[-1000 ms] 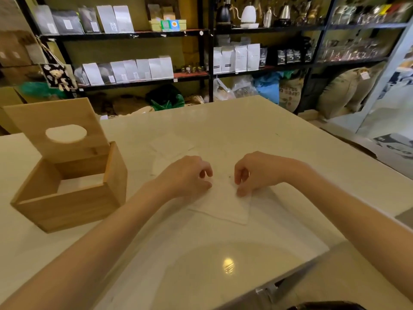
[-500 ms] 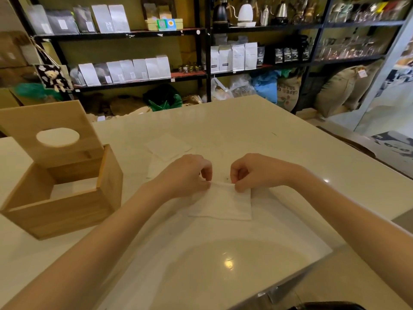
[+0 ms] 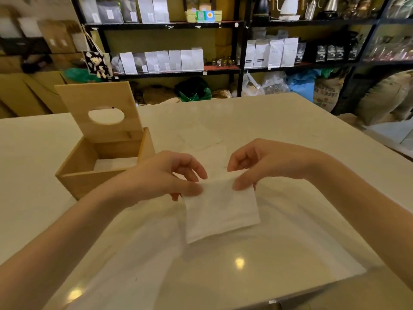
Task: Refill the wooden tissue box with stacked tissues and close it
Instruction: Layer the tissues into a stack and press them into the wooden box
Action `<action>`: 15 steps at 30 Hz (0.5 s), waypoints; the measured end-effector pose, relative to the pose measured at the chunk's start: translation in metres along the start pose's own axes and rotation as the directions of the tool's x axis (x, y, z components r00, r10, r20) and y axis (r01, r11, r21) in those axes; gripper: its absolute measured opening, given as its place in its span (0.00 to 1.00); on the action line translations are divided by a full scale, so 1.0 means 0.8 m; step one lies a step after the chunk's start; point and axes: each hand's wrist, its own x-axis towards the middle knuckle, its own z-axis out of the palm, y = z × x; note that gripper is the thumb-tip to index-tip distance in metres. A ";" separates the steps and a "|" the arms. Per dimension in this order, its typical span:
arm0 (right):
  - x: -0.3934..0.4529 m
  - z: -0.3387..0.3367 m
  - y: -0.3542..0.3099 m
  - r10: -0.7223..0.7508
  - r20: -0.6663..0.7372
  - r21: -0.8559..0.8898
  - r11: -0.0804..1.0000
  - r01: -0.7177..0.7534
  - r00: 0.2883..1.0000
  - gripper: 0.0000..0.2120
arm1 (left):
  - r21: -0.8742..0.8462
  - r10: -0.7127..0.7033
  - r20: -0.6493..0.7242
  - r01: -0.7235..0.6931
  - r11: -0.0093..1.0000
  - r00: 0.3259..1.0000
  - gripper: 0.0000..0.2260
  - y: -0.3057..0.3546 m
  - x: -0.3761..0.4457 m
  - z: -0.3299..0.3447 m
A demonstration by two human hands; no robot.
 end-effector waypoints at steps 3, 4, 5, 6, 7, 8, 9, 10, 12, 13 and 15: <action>0.012 0.020 0.004 0.036 0.078 0.002 0.999 -0.036 0.996 0.03 | -0.005 -0.058 0.019 0.058 0.998 0.998 0.07 -0.024 -0.016 -0.002; 0.016 0.027 0.007 0.053 0.095 -0.001 0.999 -0.053 0.994 0.02 | 0.013 -0.068 0.018 0.068 0.998 0.997 0.06 -0.032 -0.019 -0.002; 0.019 0.034 0.008 0.070 0.106 -0.010 0.998 -0.069 0.992 0.00 | 0.031 -0.074 0.012 0.074 0.997 0.997 0.05 -0.039 -0.022 -0.001; 0.022 0.039 0.010 0.080 0.108 -0.030 0.997 -0.077 0.991 0.02 | 0.051 -0.074 0.000 0.074 0.996 0.997 0.04 -0.044 -0.024 0.001; 0.024 0.043 0.011 0.089 0.105 -0.057 0.995 -0.083 0.991 0.05 | 0.079 -0.066 -0.017 0.067 0.995 0.998 0.04 -0.050 -0.025 0.002; 0.026 0.047 0.012 0.094 0.096 -0.085 0.993 -0.086 0.991 0.07 | 0.124 -0.050 -0.039 0.054 0.991 0.998 0.03 -0.054 -0.026 0.004; 0.027 0.050 0.011 0.095 0.080 -0.120 0.989 -0.086 0.992 0.08 | 0.185 -0.027 -0.065 0.039 0.982 0.997 0.03 -0.057 -0.027 0.006; 0.027 0.053 0.009 0.091 0.061 -0.162 0.983 -0.080 0.994 0.08 | 0.251 -0.002 -0.094 0.026 0.968 0.996 0.03 -0.059 -0.028 0.007; 0.026 0.058 0.007 0.075 0.024 -0.271 0.960 -0.066 0.997 0.09 | 0.355 0.051 -0.135 0.000 0.935 0.990 0.04 -0.060 -0.029 0.012; 0.026 0.060 0.005 0.064 0.010 -0.333 0.941 -0.057 0.998 0.09 | 0.390 0.069 -0.143 -0.008 0.921 0.987 0.04 -0.061 -0.029 0.014; 0.026 0.063 0.004 0.048 -0.013 -0.443 0.895 -0.049 0.999 0.10 | 0.446 0.087 -0.144 -0.014 0.895 0.986 0.05 -0.061 -0.030 0.018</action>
